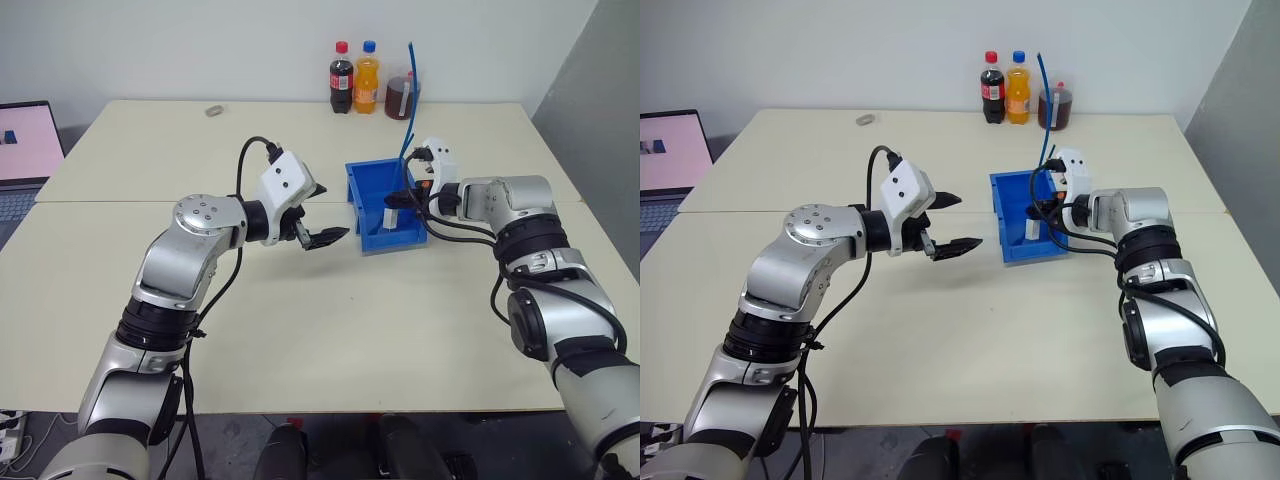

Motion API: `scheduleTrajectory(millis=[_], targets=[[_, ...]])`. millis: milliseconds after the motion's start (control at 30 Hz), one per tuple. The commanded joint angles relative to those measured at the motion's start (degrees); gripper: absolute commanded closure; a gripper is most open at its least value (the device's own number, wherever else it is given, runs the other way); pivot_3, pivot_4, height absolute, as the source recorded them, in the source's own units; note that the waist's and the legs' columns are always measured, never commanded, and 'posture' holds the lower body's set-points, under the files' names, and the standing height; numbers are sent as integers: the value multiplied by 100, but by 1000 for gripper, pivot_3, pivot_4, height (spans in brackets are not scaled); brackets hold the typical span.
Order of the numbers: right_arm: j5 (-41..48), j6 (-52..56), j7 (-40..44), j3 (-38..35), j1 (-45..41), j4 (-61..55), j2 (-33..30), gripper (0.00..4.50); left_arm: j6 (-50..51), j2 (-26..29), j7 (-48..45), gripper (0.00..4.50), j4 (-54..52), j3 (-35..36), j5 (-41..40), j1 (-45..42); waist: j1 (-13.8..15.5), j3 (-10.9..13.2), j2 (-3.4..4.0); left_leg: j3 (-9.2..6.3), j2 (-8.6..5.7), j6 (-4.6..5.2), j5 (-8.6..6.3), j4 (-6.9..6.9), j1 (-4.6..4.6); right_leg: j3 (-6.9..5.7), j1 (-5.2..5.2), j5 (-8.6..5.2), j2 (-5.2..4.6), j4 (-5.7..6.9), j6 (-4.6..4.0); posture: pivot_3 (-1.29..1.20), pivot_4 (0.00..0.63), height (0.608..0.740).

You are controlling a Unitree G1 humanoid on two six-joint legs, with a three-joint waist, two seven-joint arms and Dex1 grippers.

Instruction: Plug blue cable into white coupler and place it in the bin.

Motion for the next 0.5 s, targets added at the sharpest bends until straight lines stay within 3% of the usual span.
scheduleTrajectory(millis=[33,267,333,500], targets=[[-115,-218,69,-119,-287,268,38,4337,-124,44,53,0,-177,58,39,-1,-1,0,0,0,0,0,0,1,0,0,0,0,0,0,0,0,150,740],[-226,-390,145,-166,-396,546,97,4337,-178,59,65,0,-178,63,66,18,-1,0,0,1,0,-2,1,4,0,0,0,0,-1,6,0,0,150,740],[-229,-377,160,-175,-431,563,98,3633,-191,61,69,0,-172,67,77,14,-2,0,0,1,-1,-4,2,5,0,0,0,0,-1,7,0,0,150,740],[-182,-281,296,-215,-511,394,48,2492,-236,61,71,0,-144,58,99,0,-1,0,0,1,-1,-5,3,8,1,0,0,1,-1,13,-1,0,150,740]])
